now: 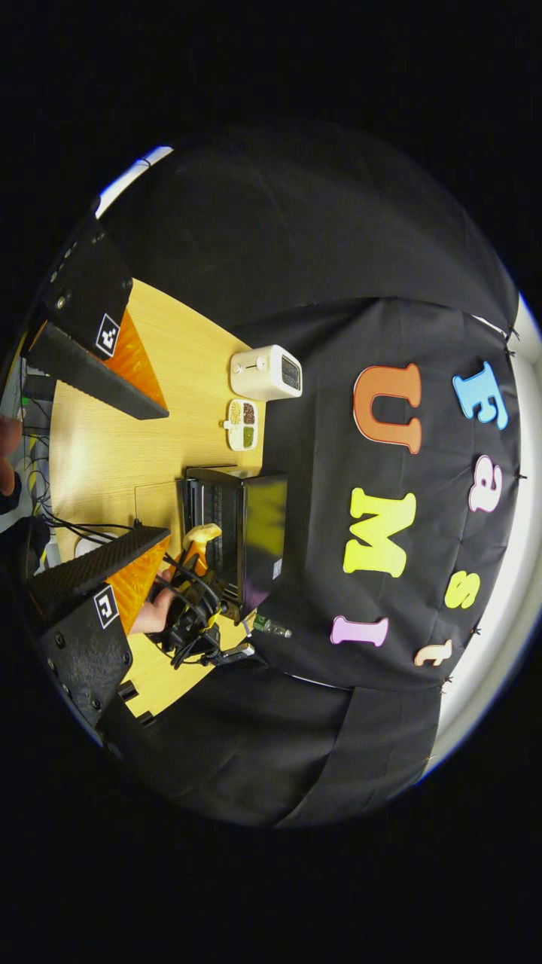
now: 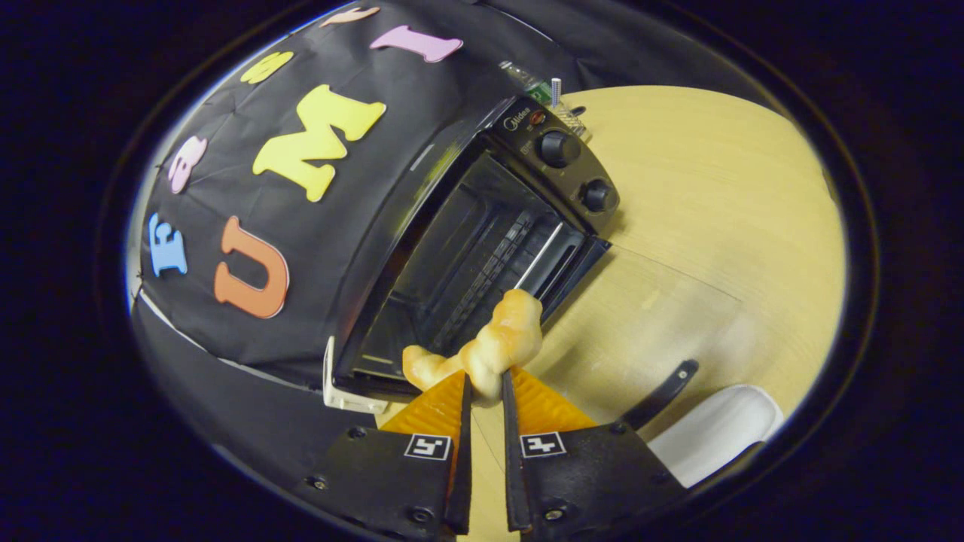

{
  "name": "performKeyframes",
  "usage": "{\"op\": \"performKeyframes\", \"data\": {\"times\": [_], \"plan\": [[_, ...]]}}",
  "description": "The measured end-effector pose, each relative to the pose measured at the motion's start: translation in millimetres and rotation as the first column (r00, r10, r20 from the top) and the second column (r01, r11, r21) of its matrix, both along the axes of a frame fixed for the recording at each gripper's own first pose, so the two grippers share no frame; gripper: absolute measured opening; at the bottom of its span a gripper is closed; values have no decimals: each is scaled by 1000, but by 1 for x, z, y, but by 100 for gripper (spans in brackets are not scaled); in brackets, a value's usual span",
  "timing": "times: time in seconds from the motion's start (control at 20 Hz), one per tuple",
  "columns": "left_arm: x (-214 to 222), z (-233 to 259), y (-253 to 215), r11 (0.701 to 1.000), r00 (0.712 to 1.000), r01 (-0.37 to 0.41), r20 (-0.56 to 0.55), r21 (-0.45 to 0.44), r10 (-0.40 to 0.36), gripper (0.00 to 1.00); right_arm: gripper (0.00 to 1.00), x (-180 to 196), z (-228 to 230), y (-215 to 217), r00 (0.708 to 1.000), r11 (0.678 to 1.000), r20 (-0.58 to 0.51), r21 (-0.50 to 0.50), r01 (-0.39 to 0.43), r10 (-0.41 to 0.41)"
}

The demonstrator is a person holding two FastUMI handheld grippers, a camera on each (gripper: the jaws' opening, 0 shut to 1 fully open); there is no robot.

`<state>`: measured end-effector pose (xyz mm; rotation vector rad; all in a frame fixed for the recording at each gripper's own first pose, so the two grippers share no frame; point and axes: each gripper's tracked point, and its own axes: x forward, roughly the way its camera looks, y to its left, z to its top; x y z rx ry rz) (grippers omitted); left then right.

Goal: Open the electric oven with the left hand, put the food in, and close the electric oven.

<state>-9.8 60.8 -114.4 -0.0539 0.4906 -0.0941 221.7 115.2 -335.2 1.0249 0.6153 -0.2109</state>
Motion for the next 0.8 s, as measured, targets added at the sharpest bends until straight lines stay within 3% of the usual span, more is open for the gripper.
{"op": "performKeyframes", "data": {"times": [0.05,0.5,0.6,0.7,0.8], "plan": [[1,-1,1,1000,1000,-5,-10,6,5,94,22,13,-1,0,1000,1000,11,7,17,-17],[12,-18,9,997,997,-25,-77,68,30,94,22,90,-16,-10,990,994,88,25,108,-109],[15,-18,6,997,996,-16,-84,80,23,94,18,97,-18,-9,988,994,111,17,110,-111],[18,-19,5,996,996,-12,-84,91,19,94,27,101,-13,-6,986,996,141,4,87,-87],[19,-17,4,996,997,-7,-81,91,14,94,44,101,-14,-9,985,996,153,-36,81,-74]]}}
